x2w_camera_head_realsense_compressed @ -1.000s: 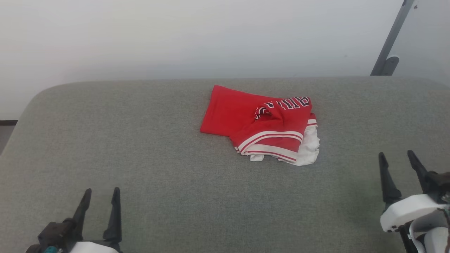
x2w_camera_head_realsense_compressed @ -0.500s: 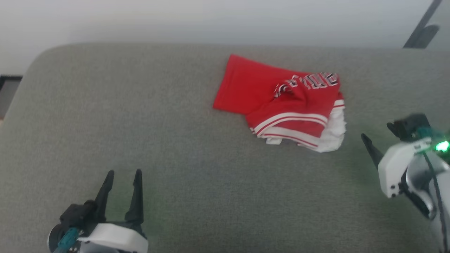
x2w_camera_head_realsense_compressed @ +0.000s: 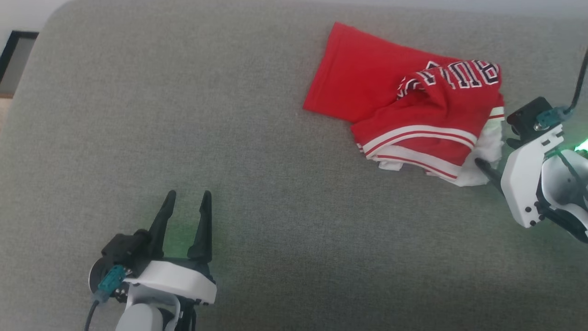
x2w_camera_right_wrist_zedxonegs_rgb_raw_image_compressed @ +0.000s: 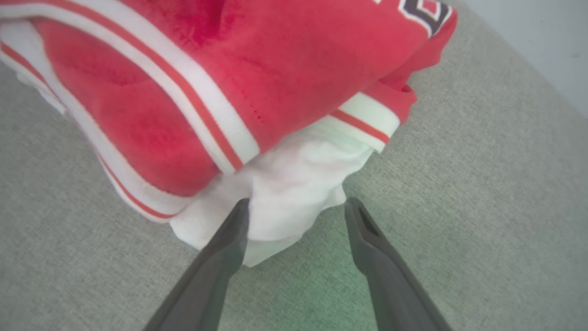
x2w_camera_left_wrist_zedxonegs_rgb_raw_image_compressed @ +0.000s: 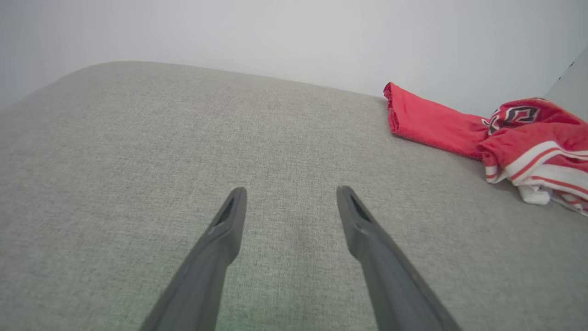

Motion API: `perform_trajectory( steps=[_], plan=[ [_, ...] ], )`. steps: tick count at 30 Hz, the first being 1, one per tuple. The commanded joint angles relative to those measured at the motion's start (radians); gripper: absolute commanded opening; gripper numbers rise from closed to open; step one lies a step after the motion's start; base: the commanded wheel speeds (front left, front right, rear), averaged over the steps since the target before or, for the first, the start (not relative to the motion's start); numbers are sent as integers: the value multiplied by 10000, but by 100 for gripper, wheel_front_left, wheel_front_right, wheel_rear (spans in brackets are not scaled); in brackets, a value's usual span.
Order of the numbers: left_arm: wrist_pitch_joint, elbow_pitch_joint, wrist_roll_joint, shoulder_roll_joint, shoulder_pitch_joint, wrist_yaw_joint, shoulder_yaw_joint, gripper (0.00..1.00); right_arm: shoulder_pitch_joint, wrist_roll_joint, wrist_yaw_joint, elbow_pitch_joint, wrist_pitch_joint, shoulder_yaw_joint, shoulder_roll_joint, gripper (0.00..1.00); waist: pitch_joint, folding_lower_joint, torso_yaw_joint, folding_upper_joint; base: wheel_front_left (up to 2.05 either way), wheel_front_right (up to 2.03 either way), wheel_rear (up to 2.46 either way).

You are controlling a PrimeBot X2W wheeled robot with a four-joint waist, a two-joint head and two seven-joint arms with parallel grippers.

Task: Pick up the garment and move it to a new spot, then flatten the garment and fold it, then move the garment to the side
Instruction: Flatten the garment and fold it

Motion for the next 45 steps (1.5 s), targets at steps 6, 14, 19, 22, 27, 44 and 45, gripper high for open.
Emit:
perform_trajectory(
  steps=[6,14,19,22,27,44,45],
  plan=[
    [-52,87,-164,-13,-312,-27,-110,100,-376,151,1,66,69,353,-175,0,305,0,57,0,0,0,0],
    [-53,77,-153,-14,-457,-22,-46,100,-340,322,1,470,-205,-279,-349,0,378,0,-267,0,0,0,0],
    [-51,45,-89,-17,-471,-22,-25,100,168,161,1,838,-530,-1729,-797,0,444,0,-520,0,0,0,0],
    [-53,51,-56,-16,-536,-22,-108,100,584,-107,1,1071,-685,-2800,-971,0,530,0,-650,0,0,0,0],
    [-53,90,-37,65,-642,-23,-228,100,1328,-861,0,1701,-884,-4756,-996,0,654,0,-780,0,0,0,0],
    [-53,158,-391,2074,-1953,-23,-1878,100,2400,-3006,1,2022,-3635,-7397,1436,100,251,0,-1718,0,0,0,0],
    [-53,168,-458,2378,-2209,-23,-2220,100,2484,-3075,1,1932,-3923,-7528,1581,100,176,0,-1840,0,0,0,0]
  ],
)
